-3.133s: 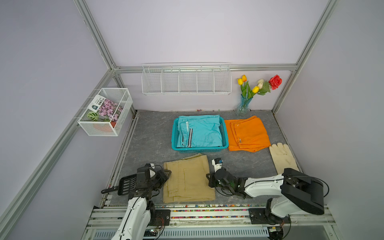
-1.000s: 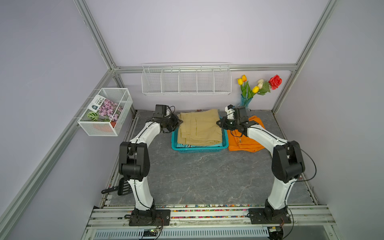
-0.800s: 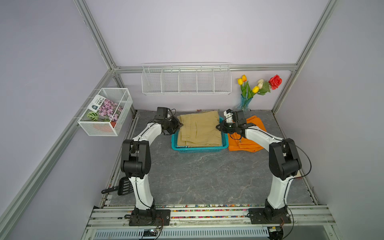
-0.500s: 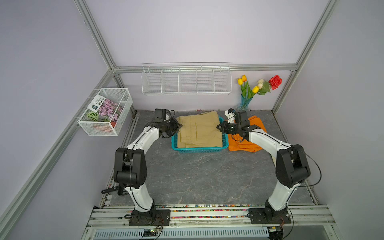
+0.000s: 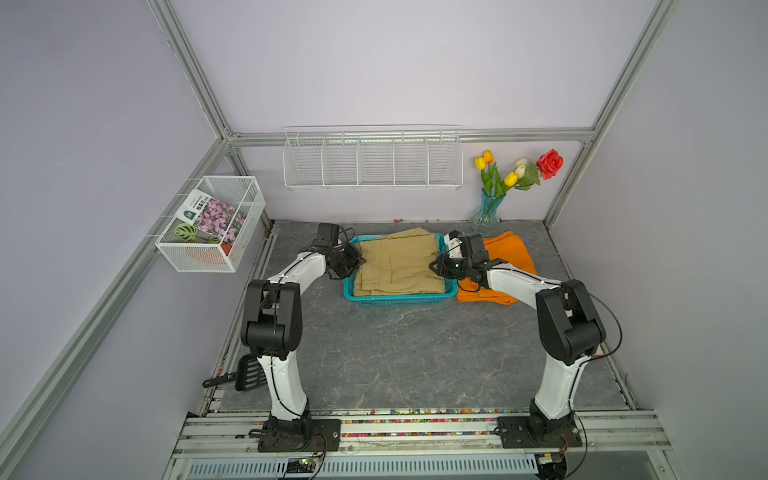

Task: Put the folded long pants in the basket
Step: Place the long pant in the basket.

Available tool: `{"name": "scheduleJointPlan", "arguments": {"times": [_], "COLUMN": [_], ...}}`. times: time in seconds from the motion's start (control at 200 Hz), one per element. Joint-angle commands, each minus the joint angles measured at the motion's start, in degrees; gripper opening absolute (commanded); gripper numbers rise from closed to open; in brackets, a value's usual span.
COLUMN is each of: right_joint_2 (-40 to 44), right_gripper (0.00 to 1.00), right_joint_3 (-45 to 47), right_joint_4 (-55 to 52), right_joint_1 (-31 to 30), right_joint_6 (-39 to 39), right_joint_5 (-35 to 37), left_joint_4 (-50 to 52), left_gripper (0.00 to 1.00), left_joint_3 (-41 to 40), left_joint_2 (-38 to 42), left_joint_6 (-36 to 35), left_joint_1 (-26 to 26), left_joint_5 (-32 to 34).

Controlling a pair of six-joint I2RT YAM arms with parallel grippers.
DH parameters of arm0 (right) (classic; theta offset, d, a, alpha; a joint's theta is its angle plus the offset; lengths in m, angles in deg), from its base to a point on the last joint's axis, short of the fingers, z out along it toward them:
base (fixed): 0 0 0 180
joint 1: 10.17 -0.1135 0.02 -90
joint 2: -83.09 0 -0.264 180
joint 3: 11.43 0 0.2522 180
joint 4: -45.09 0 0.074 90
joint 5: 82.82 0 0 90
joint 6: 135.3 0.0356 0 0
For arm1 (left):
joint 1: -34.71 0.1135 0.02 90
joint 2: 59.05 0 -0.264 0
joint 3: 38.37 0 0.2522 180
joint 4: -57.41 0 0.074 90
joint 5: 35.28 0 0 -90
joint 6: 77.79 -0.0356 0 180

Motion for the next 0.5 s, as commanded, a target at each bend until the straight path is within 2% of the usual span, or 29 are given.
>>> {"name": "scheduleJointPlan", "arguments": {"times": [0.0,0.07,0.15,0.195,0.34,0.41,0.495], "right_joint_2": [3.80,8.02,13.56,17.34,32.89,40.69,49.09], "right_gripper": [0.60,0.72,0.76,0.77,0.82,0.84,0.86], "right_joint_3": [1.87,2.98,4.17,5.52,14.07,18.69,24.76], "right_joint_4": [-2.83,-3.34,-4.97,-5.65,-6.58,-8.88,-9.85], "right_joint_1": [1.27,1.19,1.13,1.22,1.18,1.24,1.35], "right_joint_6": [-2.28,-2.51,-2.82,-2.89,-1.23,1.50,3.08], "right_joint_5": [4.74,5.50,5.94,6.56,12.49,17.57,20.33], "left_joint_4": [0.21,1.51,3.62,4.96,5.87,4.31,-0.87], "left_gripper": [0.41,0.59,0.82,0.91,0.93,0.93,0.93], "left_joint_3": [-1.12,-1.79,-2.48,-2.83,-7.14,-11.35,-18.79], "left_joint_2": [3.65,7.95,14.19,18.10,31.73,37.54,42.82], "left_joint_6": [-0.88,-1.10,-1.39,-1.28,-0.71,0.39,3.13], "left_joint_1": [0.12,-0.93,-2.93,-4.53,-12.96,-19.82,-29.38], "left_joint_5": [3.95,6.14,9.61,11.94,18.72,23.33,28.09]}}
